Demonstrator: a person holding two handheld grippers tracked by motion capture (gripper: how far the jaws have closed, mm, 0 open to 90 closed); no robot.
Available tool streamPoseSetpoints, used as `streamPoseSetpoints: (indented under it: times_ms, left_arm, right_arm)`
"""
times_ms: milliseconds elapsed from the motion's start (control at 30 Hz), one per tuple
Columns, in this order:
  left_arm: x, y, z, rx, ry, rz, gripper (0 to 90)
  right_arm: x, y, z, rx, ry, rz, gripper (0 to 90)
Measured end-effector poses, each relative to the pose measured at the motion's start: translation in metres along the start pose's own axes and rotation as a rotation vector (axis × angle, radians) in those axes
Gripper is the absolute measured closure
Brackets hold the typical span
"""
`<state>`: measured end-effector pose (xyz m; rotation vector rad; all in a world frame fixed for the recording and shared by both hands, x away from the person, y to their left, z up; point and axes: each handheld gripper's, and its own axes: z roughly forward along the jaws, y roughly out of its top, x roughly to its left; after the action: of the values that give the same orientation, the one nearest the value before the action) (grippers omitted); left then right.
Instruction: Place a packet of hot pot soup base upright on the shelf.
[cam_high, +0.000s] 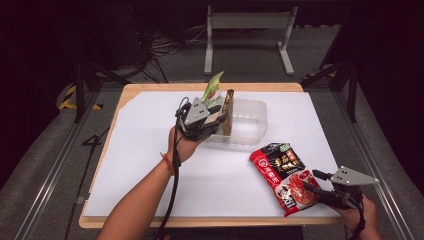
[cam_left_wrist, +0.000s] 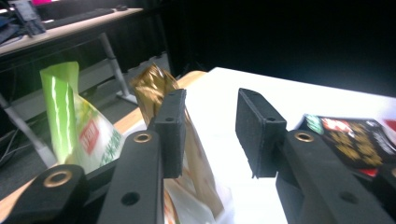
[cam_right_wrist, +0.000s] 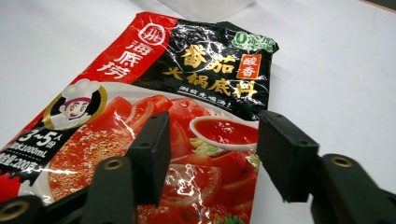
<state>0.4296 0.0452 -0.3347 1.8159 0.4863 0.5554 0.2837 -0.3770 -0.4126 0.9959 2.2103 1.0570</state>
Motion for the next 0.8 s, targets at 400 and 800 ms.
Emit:
streamPoseSetpoints:
  times_ms: [400,800]
  left_arm:
    - [-0.006,-0.041,-0.055,0.122,-0.034,0.075,36.1]
    - [-0.015,-0.1,-0.087,0.253,-0.037,0.049,30.2]
  right_arm:
    - [-0.004,0.001,-0.002,-0.002,-0.036,0.021,59.5]
    - [-0.02,-0.007,-0.003,0.068,-0.119,0.067,78.6]
